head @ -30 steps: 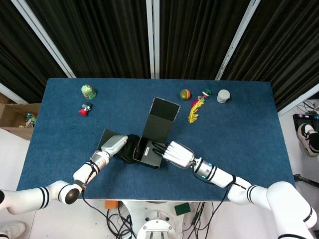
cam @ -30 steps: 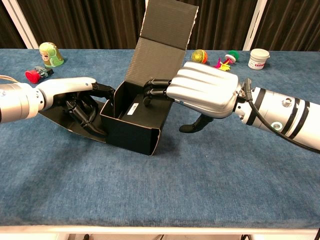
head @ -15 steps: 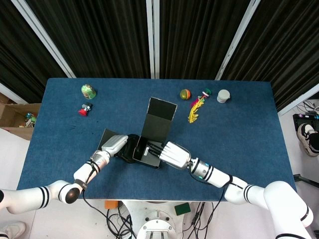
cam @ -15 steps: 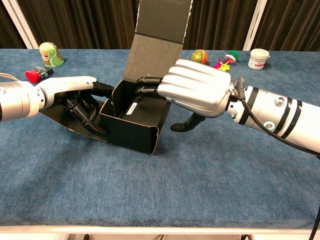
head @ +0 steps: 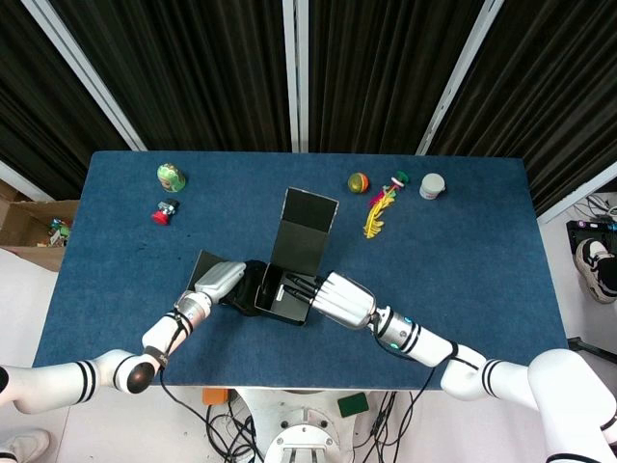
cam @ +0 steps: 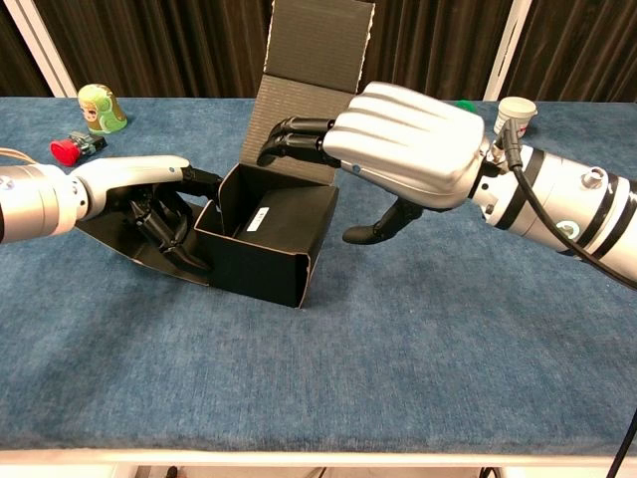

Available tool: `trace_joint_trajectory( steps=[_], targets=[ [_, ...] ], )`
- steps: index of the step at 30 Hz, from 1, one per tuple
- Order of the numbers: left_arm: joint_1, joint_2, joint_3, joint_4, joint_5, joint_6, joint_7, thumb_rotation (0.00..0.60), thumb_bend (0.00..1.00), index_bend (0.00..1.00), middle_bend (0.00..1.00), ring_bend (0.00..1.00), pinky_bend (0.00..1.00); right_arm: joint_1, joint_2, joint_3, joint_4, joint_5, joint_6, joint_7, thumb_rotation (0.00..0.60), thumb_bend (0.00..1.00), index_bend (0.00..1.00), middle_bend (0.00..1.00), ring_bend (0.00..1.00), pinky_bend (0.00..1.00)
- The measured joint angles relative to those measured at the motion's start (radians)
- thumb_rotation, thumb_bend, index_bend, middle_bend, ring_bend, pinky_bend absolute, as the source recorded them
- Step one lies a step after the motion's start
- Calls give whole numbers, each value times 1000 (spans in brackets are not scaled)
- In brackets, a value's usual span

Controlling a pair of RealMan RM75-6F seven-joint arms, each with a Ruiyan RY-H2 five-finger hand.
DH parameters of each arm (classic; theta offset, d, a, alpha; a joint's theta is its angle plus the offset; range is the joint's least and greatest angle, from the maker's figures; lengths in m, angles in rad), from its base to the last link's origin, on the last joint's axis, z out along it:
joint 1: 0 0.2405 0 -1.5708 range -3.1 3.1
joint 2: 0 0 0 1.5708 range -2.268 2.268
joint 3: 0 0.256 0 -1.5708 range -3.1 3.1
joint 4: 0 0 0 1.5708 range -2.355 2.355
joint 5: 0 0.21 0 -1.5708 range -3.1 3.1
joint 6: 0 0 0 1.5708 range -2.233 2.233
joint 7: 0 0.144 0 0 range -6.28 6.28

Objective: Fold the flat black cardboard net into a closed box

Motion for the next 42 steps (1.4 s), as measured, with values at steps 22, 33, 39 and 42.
trace_joint_trajectory(
  steps=[22,33,39,42],
  targets=[
    [-5,1,-9,-2,-43,-20,-5,568,29,482,435,634,952,44,-28,-9,29,23,-169,-32,600,279,462,300,708,1000],
    [1,4,-9,-1,-38,-20,-18,568,30,482,435,634,953,51,-40,-24,57,15,-177,-11,600,514,686,487,738,1000],
    [4,5,-10,-3,-34,-18,-23,568,30,482,435,634,953,58,-41,-29,64,15,-195,-17,600,635,806,578,749,1000],
    [7,7,-9,-8,-30,-14,-24,567,30,482,435,634,953,62,-42,-29,66,15,-199,-17,600,668,870,647,756,1000]
  ],
)
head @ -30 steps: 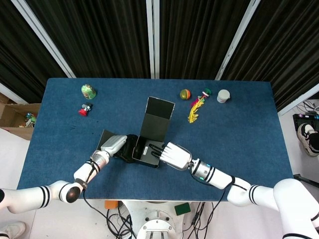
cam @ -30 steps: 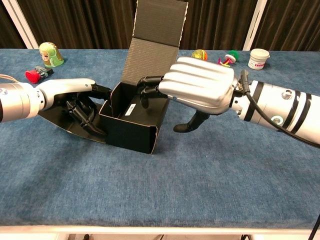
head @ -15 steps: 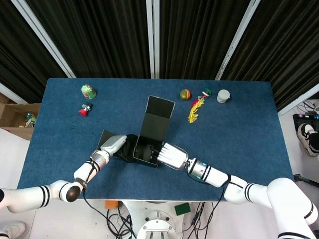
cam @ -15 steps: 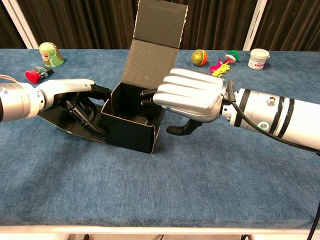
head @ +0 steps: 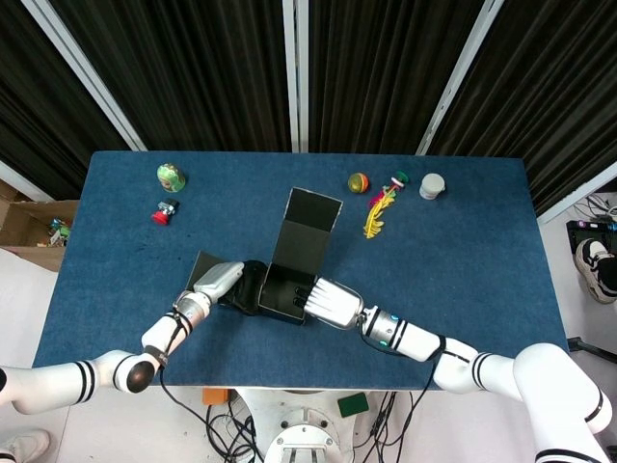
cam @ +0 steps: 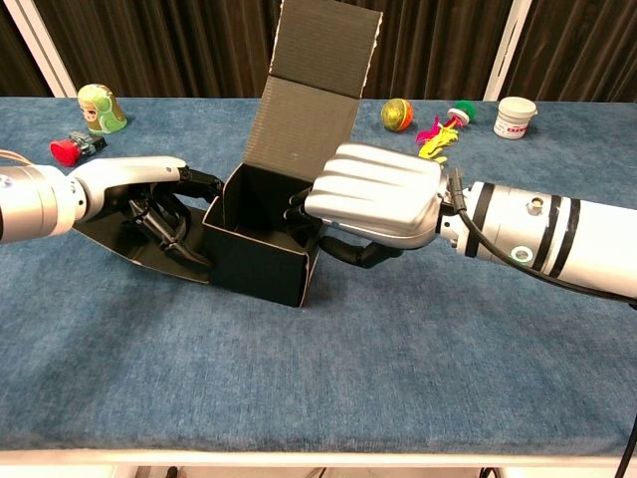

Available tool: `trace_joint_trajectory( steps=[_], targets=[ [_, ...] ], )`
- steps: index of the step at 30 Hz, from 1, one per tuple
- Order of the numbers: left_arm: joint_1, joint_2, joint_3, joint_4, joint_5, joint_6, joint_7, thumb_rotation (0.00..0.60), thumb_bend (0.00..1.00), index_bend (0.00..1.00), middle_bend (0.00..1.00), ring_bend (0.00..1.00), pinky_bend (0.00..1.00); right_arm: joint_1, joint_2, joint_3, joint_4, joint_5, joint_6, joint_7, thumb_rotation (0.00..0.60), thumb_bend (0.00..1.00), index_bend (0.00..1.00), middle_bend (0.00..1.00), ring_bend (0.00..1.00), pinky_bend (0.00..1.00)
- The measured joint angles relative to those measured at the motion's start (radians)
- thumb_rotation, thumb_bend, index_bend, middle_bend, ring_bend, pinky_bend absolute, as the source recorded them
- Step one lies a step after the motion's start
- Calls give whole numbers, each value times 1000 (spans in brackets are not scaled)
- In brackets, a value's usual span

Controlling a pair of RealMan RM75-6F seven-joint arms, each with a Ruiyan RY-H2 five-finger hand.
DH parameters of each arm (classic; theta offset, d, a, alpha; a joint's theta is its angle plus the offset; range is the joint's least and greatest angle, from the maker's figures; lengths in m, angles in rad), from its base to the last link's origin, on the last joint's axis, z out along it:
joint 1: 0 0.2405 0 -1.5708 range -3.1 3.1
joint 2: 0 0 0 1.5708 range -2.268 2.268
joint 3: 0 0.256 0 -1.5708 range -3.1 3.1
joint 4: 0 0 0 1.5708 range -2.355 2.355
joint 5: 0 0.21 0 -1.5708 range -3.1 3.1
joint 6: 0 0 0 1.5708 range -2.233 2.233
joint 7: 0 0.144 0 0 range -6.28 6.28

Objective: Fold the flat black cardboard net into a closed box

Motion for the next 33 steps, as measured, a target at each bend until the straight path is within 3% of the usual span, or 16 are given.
trace_joint_trajectory(
  steps=[5,10,14,17,18,21,25,28,33],
  targets=[
    [3,1,2,-6,3,5,0,568,29,482,435,634,953,5,-1,9,4,2,7,2,600,694,988,755,761,1000],
    [4,1,4,-15,10,12,9,569,30,482,435,634,953,15,-7,22,7,8,4,5,600,717,1000,852,773,1000],
    [4,3,5,-21,12,21,20,568,29,482,435,634,953,17,-9,23,12,4,14,2,600,703,1000,865,772,1000],
    [4,3,5,-22,8,23,25,569,29,482,433,634,952,16,-5,23,12,2,26,0,600,613,980,817,767,1000],
    [4,4,4,-22,7,25,27,569,29,482,432,632,949,15,-2,23,10,0,31,-4,600,575,948,779,766,1000],
    [4,5,2,-26,8,31,28,568,29,457,416,586,917,11,7,23,4,-6,50,-16,600,419,731,609,756,1000],
    [5,6,2,-31,13,40,35,564,30,397,352,413,839,1,23,29,-14,-6,72,-43,600,187,398,331,742,1000],
    [6,6,0,-34,15,49,41,562,30,367,299,337,740,-10,38,40,-37,8,79,-59,600,142,252,216,734,1000],
    [6,10,0,-44,14,57,52,523,24,307,230,239,550,-29,63,52,-61,36,81,-77,600,80,138,153,726,1000]
  ],
)
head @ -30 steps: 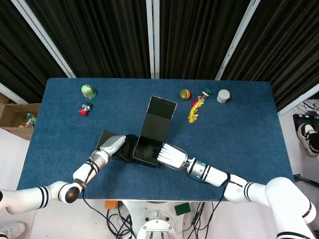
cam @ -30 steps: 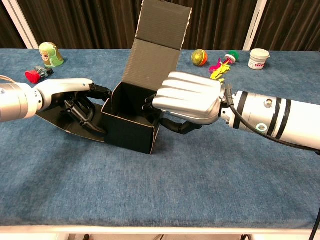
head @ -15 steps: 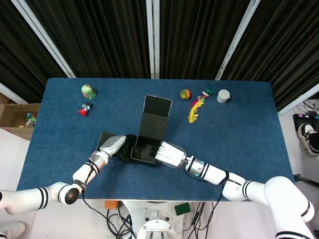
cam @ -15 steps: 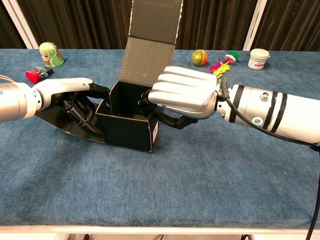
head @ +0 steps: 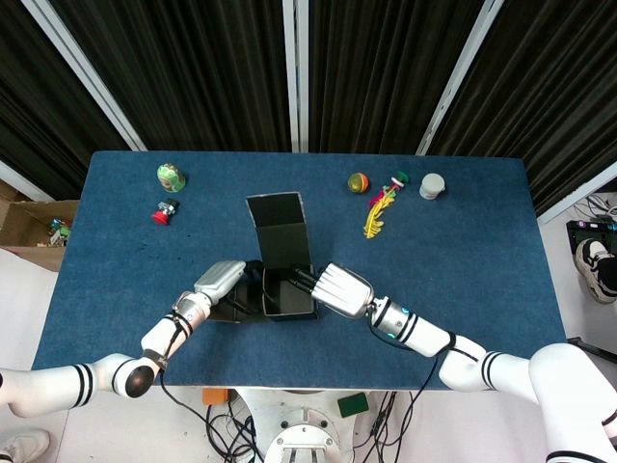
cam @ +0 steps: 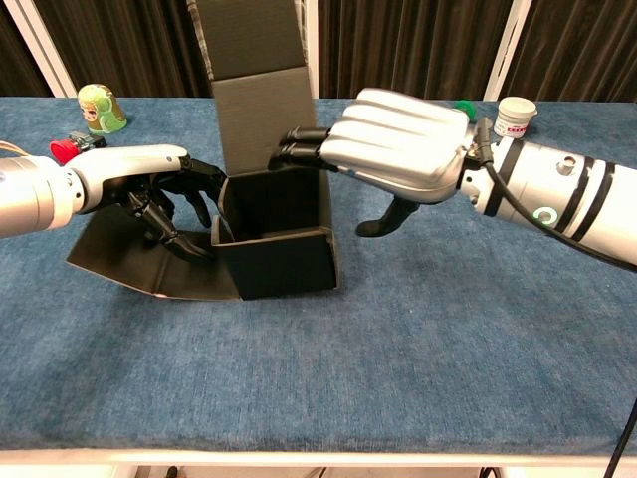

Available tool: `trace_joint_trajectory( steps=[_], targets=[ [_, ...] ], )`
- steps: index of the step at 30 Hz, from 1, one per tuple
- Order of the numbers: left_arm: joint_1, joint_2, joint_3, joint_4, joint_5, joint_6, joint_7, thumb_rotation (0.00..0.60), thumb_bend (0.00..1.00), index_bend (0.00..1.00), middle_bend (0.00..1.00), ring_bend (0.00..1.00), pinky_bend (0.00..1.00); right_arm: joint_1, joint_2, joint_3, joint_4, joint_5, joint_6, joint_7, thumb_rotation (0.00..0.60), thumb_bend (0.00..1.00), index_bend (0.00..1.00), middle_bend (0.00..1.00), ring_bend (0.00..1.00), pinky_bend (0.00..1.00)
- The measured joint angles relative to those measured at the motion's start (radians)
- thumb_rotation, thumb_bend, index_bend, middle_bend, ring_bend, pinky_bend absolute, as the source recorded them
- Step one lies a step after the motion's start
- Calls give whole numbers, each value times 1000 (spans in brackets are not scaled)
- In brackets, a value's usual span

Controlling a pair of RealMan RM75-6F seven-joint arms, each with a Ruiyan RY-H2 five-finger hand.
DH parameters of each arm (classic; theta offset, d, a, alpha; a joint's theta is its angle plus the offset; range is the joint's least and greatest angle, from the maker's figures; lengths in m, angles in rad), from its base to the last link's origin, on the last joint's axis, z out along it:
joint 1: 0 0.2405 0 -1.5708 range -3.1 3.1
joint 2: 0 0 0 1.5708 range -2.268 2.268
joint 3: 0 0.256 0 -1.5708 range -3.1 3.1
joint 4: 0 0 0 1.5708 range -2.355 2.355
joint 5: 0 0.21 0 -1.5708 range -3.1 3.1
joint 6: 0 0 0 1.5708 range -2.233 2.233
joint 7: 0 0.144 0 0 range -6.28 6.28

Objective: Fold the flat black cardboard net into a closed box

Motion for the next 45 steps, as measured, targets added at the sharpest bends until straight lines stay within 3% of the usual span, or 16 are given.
trace_joint_trajectory(
  steps=[2,9,19,26,36,40,45],
  targets=[
    [-1,4,1,-4,-5,-1,6,488,18,253,190,193,464,-6,5,1,-4,9,-2,-2,600,60,99,136,725,1000],
    [6,33,2,-37,-15,20,26,443,5,174,135,128,329,-46,37,9,-35,41,25,18,600,43,75,123,720,1000],
    [43,106,18,-105,4,112,82,439,0,172,126,125,323,-138,127,4,-170,140,49,167,600,40,75,147,720,1000],
    [97,159,12,-162,47,228,96,440,0,172,126,125,325,-161,162,14,-242,265,-67,458,600,0,6,90,714,1000],
    [124,181,-14,-177,66,256,50,442,0,172,126,125,326,-72,171,66,-245,335,-392,1012,600,0,0,61,710,1000],
    [131,188,-18,-181,70,254,28,439,0,172,126,125,326,-16,150,82,-191,331,-494,1125,600,0,0,64,710,1000],
    [142,197,-21,-185,76,252,2,440,0,172,126,125,326,17,113,88,-119,311,-523,1206,600,0,0,64,710,1000]
  ],
)
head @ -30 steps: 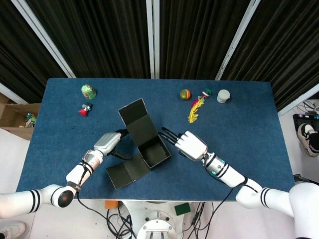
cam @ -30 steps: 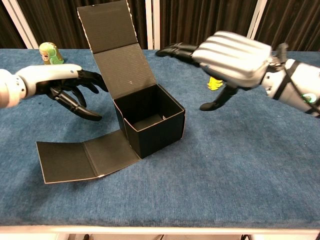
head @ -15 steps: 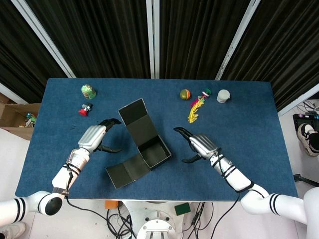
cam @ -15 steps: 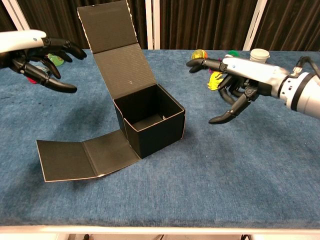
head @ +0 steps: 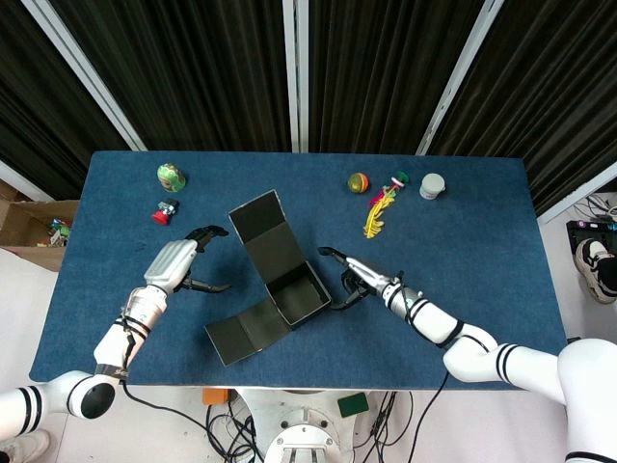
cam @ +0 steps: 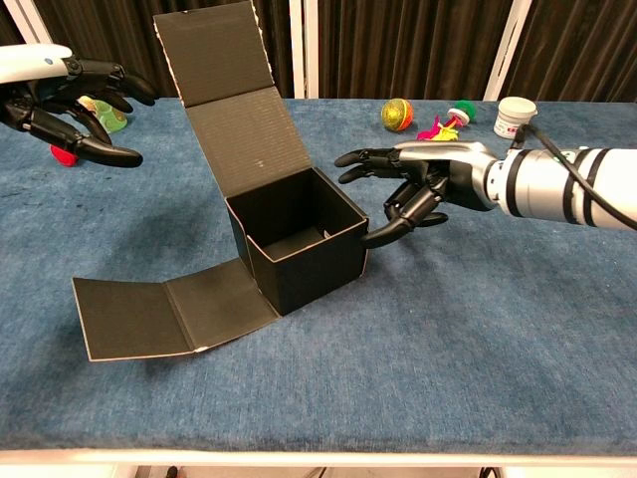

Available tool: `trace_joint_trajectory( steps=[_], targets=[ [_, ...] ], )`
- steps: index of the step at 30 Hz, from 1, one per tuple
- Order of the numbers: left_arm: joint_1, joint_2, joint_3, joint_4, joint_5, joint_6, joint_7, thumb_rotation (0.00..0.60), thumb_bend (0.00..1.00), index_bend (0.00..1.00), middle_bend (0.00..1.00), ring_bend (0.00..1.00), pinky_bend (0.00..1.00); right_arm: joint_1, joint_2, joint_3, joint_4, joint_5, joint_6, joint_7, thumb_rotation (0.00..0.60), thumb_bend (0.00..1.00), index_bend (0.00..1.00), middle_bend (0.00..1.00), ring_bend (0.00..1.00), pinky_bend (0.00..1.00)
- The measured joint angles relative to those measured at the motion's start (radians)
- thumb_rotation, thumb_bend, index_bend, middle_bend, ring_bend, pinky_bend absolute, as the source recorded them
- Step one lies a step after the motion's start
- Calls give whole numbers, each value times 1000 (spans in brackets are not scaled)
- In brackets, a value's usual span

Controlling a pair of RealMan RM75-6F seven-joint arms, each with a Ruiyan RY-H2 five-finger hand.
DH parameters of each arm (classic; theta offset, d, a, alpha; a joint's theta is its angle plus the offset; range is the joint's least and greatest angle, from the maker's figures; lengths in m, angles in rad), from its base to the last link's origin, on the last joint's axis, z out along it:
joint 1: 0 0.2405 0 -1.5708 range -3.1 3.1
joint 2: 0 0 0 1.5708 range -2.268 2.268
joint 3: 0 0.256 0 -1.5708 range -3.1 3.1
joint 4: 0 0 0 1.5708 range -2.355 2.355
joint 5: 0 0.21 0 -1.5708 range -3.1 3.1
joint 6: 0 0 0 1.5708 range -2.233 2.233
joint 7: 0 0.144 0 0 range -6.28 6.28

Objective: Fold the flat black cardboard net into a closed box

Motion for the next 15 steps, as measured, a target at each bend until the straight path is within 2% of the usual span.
trace_joint_trajectory(
  steps=[11,14,15],
  targets=[
    [18,15,0,-11,16,6,-15,442,0,172,126,125,326,57,-96,-31,127,-102,26,160,600,0,5,125,716,1000],
    [23,16,1,-13,20,13,-16,442,0,173,126,125,326,65,-137,-34,163,-107,43,175,600,3,87,189,735,1000],
    [26,16,2,-13,23,17,-16,441,0,174,126,125,327,64,-153,-31,173,-104,55,177,600,25,154,232,749,1000]
  ],
)
